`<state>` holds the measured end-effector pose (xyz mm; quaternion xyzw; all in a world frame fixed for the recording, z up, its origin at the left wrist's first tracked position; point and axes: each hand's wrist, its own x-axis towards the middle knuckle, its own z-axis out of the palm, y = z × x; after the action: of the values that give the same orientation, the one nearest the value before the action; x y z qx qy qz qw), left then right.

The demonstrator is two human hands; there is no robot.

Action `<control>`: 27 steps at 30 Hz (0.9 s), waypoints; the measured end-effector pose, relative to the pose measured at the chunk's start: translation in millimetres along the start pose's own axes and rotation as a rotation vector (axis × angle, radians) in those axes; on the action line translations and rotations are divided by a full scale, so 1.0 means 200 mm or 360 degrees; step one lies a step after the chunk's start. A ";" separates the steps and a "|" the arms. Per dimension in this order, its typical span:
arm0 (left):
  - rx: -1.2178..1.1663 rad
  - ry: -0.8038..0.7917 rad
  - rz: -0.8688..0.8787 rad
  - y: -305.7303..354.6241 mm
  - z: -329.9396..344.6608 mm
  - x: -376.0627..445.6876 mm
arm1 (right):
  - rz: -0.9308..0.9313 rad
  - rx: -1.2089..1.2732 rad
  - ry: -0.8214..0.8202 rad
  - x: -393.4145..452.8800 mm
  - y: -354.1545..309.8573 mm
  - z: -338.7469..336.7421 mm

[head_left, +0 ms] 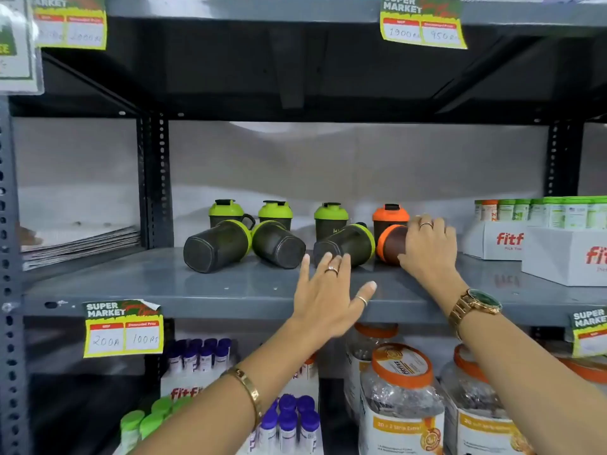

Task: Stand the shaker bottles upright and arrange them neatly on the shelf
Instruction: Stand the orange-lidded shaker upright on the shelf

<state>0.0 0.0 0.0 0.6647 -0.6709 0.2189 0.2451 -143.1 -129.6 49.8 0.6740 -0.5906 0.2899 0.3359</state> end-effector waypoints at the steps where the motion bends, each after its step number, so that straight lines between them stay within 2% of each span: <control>1: 0.0039 -0.0016 0.0021 0.00 0.00 0.00 | 0.0012 -0.0053 -0.0045 0.01 0.00 0.00; 7: 0.0147 -0.0015 0.0070 -0.01 0.02 -0.01 | -0.0022 -0.0161 -0.0271 0.07 -0.01 0.09; 13: 0.0204 0.0121 0.0129 -0.02 0.03 -0.02 | 0.0016 -0.0125 -0.0238 0.08 0.00 0.09; 21: 0.0200 0.0078 0.0149 -0.03 0.03 -0.01 | 0.0509 0.0763 -0.0058 0.04 0.02 0.03; 23: 0.0202 0.0086 0.0162 -0.03 0.03 -0.01 | 0.0589 0.0955 -0.0108 0.05 0.03 0.04; 27: 0.0209 0.0093 0.0167 -0.03 0.03 -0.01 | 0.0679 0.1195 -0.0390 0.06 0.05 0.10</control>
<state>6.6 -3.4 -6.1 0.6366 -0.6815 0.2944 0.2086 -151.1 -153.4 49.0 0.6417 -0.6057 0.4650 -0.0718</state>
